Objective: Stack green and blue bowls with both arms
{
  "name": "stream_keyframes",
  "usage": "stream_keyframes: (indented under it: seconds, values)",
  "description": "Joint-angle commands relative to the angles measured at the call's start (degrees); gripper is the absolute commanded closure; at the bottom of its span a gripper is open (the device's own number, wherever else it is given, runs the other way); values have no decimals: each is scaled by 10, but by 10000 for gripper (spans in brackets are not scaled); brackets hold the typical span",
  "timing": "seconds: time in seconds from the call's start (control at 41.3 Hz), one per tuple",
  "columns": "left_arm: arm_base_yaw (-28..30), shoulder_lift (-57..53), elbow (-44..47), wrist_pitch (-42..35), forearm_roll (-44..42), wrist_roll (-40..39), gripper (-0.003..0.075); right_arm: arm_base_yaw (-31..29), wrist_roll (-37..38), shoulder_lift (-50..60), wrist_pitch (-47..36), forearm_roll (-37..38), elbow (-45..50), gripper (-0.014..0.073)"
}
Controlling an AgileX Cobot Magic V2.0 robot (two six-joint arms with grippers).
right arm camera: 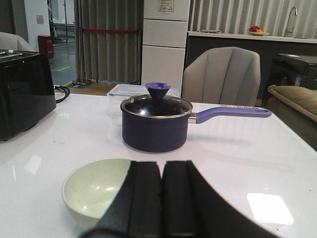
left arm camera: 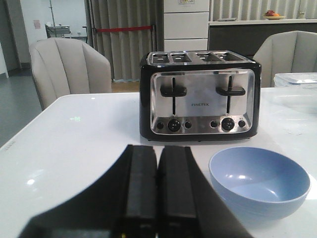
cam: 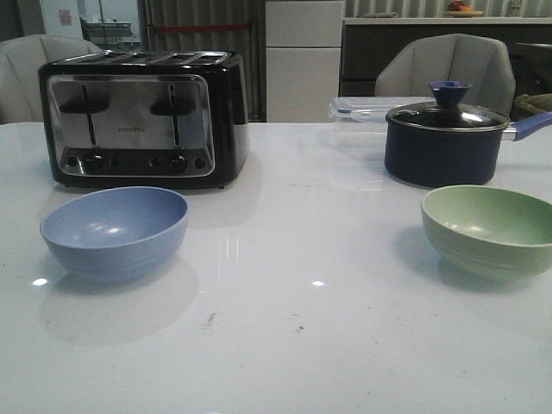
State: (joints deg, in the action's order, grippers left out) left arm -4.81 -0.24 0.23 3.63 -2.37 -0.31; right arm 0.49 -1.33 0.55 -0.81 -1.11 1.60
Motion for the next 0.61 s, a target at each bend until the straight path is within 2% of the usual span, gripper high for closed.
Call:
stream_keyframes:
  seconds: [0.0, 0.388, 0.581]
  values:
    - [-4, -11, 3, -49, 0, -6, 627, -2, 1, 11, -53, 3, -2, 537]
    - [-4, -11, 3, -50, -1, -4, 627, -2, 1, 11, -53, 3, -2, 537]
    - [-4, -11, 3, -120, -20, 3, 627, -2, 1, 11, -53, 3, -2, 537]
